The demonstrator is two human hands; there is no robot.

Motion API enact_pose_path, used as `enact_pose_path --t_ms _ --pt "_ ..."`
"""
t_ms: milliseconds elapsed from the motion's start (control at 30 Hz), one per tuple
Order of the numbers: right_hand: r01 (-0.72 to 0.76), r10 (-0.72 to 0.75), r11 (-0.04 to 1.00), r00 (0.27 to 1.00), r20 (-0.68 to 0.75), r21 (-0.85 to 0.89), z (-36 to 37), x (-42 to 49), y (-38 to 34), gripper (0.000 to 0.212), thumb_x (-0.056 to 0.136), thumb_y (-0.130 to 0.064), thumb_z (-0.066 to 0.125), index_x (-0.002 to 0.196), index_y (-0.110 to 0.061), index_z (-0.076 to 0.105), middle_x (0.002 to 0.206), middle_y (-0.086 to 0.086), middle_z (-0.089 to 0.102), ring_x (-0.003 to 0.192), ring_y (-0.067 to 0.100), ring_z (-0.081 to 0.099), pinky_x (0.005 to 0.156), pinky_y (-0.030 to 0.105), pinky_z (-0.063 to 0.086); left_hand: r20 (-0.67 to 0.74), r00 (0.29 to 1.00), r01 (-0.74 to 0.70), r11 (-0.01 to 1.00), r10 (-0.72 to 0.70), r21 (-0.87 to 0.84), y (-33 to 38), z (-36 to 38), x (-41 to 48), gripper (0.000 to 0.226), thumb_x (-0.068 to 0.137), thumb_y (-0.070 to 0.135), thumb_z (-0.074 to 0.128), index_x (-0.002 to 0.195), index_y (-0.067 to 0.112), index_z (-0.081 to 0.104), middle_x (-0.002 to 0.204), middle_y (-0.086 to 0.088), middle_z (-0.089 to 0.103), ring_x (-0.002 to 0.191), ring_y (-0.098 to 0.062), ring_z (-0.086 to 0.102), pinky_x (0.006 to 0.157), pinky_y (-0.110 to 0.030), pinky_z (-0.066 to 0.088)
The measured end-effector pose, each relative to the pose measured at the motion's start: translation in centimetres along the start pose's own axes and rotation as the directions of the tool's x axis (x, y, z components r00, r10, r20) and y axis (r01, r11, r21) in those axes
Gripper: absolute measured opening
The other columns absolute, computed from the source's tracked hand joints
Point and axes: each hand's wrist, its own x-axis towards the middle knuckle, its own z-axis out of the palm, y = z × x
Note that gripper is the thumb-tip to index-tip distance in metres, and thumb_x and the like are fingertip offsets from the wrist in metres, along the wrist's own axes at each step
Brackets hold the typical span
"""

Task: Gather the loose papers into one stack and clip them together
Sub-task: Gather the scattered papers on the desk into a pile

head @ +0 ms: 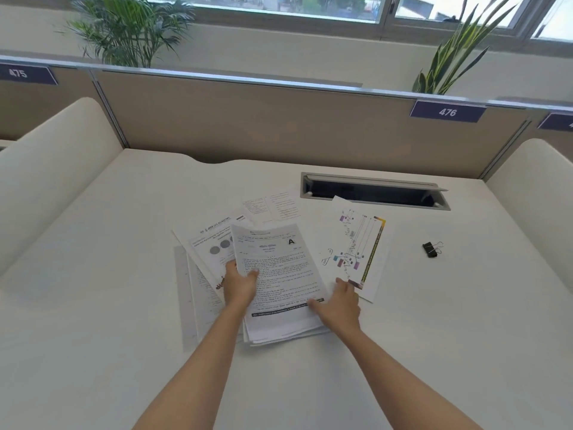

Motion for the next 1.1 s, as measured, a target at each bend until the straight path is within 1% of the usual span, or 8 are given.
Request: enact_pose_path --t_ms 100,167,467,700,767,833,967,1100 --pt "0.03 -0.03 0.999 1.0 0.001 -0.038 0.3 0.0 -0.2 0.094 0.073 -0.043 0.071 0.145 -0.01 0.02 0.145 0.011 0.029 0.133 0.03 0.028 0.106 0.044 0.032 -0.002 0.999 0.05 0.937 -0.052 0.346 0.3 1.1 -0.3 0.078 0.079 0.046 0.068 0.138 0.013 0.031 0.142 -0.016 0.031 0.131 -0.037 0.026 0.104 -0.048 0.031" --pt "0.036 -0.036 0.998 0.999 0.001 -0.053 0.2 -0.1 -0.4 0.094 0.072 -0.041 0.072 0.144 -0.01 0.021 0.143 0.011 0.031 0.131 0.03 0.03 0.104 0.044 0.034 0.036 0.995 0.071 0.904 -0.095 0.421 0.4 1.6 -0.7 0.092 0.075 0.052 0.07 0.142 0.011 0.022 0.147 -0.017 0.02 0.135 -0.037 0.018 0.108 -0.049 0.027" --pt "-0.051 0.043 0.994 0.996 0.079 0.097 -0.6 1.1 -1.0 0.096 0.063 -0.024 0.085 0.138 -0.007 0.029 0.135 0.012 0.033 0.122 0.03 0.045 0.097 0.035 0.042 0.038 0.994 0.088 0.942 -0.106 0.324 0.1 1.5 -0.5 0.093 0.075 0.038 0.075 0.143 0.009 0.019 0.146 -0.016 0.02 0.133 -0.038 0.02 0.106 -0.049 0.032" --pt "-0.05 0.053 0.995 0.998 0.036 -0.088 0.1 0.7 -1.7 0.088 0.07 -0.033 0.078 0.138 -0.012 0.026 0.134 0.013 0.033 0.123 0.034 0.036 0.097 0.044 0.04 0.071 0.995 0.056 0.992 -0.065 0.117 -1.0 0.1 1.1 0.073 0.078 0.028 0.074 0.137 0.008 0.036 0.135 -0.011 0.037 0.122 -0.029 0.047 0.1 -0.038 0.042" --pt "-0.046 0.05 0.994 0.998 0.037 -0.099 0.2 0.7 -1.9 0.086 0.071 -0.03 0.076 0.137 -0.011 0.025 0.134 0.013 0.033 0.122 0.035 0.037 0.096 0.045 0.041 0.055 0.997 0.049 0.986 -0.059 0.161 -1.3 0.0 1.3 0.067 0.076 0.032 0.074 0.132 0.011 0.043 0.133 -0.011 0.041 0.123 -0.031 0.046 0.1 -0.04 0.041" --pt "-0.051 0.056 0.996 0.997 0.053 -0.076 0.2 0.9 -2.0 0.085 0.071 -0.027 0.077 0.137 -0.01 0.025 0.134 0.014 0.032 0.122 0.035 0.037 0.094 0.044 0.042 -0.044 0.995 0.097 0.938 -0.087 0.332 -1.2 -0.1 1.1 0.068 0.076 0.04 0.071 0.133 0.015 0.043 0.139 -0.013 0.033 0.128 -0.036 0.032 0.105 -0.044 0.031" --pt "-0.063 0.063 0.998 0.995 0.074 -0.006 0.2 1.1 -2.0 0.086 0.07 -0.023 0.08 0.135 -0.01 0.024 0.134 0.013 0.032 0.122 0.037 0.039 0.092 0.043 0.045 -0.247 0.949 0.273 0.904 -0.197 0.329 -0.6 -0.6 0.9 0.093 0.074 0.035 0.074 0.144 0.012 0.017 0.152 -0.016 0.007 0.132 -0.039 0.018 0.11 -0.046 0.022" --pt "-0.087 0.09 0.995 0.994 0.062 -0.046 0.4 1.2 -1.9 0.089 0.068 -0.029 0.08 0.135 -0.012 0.024 0.133 0.011 0.038 0.12 0.034 0.045 0.096 0.046 0.045 -0.316 0.917 0.325 0.915 -0.243 0.24 -0.4 -1.1 1.8 0.12 0.069 0.015 0.079 0.147 0.017 -0.012 0.153 -0.016 0.0 0.121 -0.041 0.03 0.099 -0.043 0.037"
